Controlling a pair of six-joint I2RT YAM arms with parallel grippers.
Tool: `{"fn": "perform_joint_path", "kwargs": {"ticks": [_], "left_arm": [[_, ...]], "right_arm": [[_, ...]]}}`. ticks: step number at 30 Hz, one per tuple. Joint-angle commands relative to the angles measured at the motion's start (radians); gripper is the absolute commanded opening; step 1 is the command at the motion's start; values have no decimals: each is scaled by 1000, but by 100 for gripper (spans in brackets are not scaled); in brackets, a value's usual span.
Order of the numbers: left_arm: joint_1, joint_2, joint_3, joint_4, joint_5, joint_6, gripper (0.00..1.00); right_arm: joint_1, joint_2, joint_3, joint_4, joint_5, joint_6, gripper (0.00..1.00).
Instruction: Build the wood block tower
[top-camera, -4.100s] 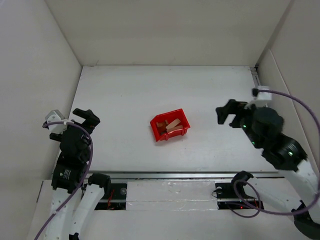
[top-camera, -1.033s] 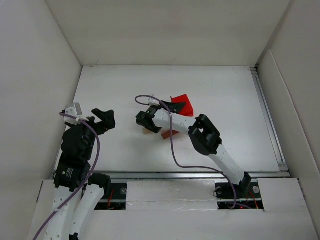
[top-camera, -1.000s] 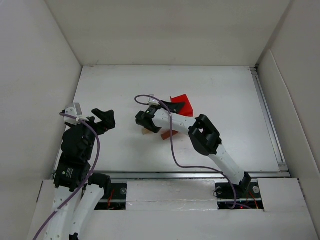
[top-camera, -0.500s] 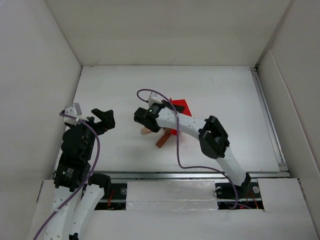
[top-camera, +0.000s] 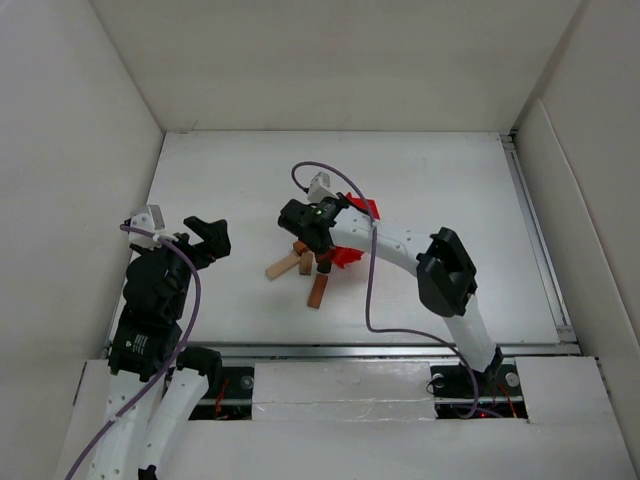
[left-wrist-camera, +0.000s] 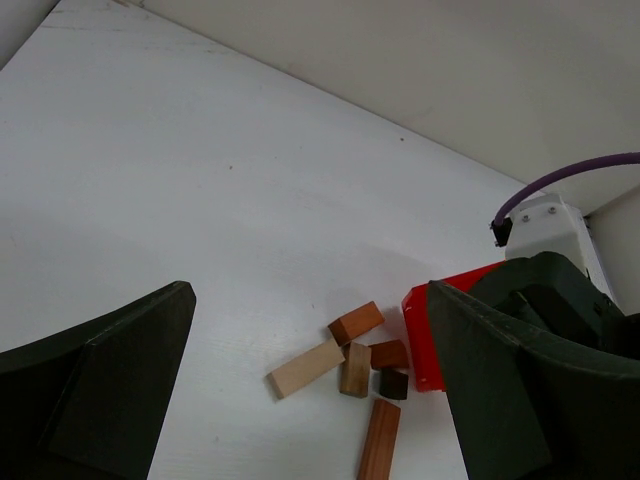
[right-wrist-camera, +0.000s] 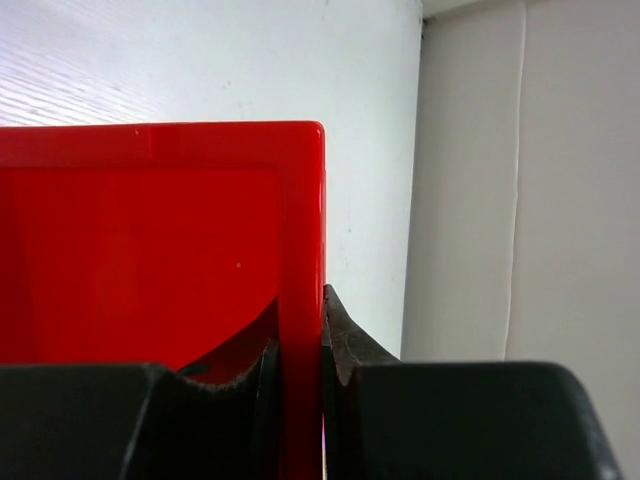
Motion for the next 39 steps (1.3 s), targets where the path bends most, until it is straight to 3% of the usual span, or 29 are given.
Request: {"fn": "perform_joint_path", "kwargs": {"ticks": [1, 9, 13, 18, 21, 24, 28, 29, 30, 35, 39], "left_arm": [[-5, 10, -6, 39, -11, 15, 99], [-5, 22, -3, 33, -20, 15, 99], [-5, 22, 3, 24, -49, 9, 99], [-5, 22, 6, 19, -63, 1, 99], [-5, 40, 6, 21, -51, 4, 99], [-5, 57, 7, 21, -46, 6, 99], [-5, 68, 6, 25, -34, 11, 99], [-5, 71, 4, 25, -35, 12, 99], [-5, 71, 4, 25, -35, 12, 99], [-5, 82, 4, 27, -31, 15, 99], [-5, 102, 3, 34, -8, 20, 99]], "right_arm": [[-49, -26, -41, 28, 32, 17, 0], [-178, -211, -184, 290, -109, -81, 0], [-328, -363, -303, 494, -380, -151, 0], [-497, -377, -382, 724, -669, -164, 0], [-565, -265, -311, 758, -759, -147, 0], [-609, -114, -141, 711, -827, -102, 0], [-643, 43, 14, 746, -1046, -99, 0], [-654, 172, 166, 704, -1109, -89, 0], [-654, 174, 168, 703, -1126, -76, 0], [-665, 390, 516, 590, -1149, 17, 0], [-689, 486, 637, 597, -1158, 98, 4]]}}
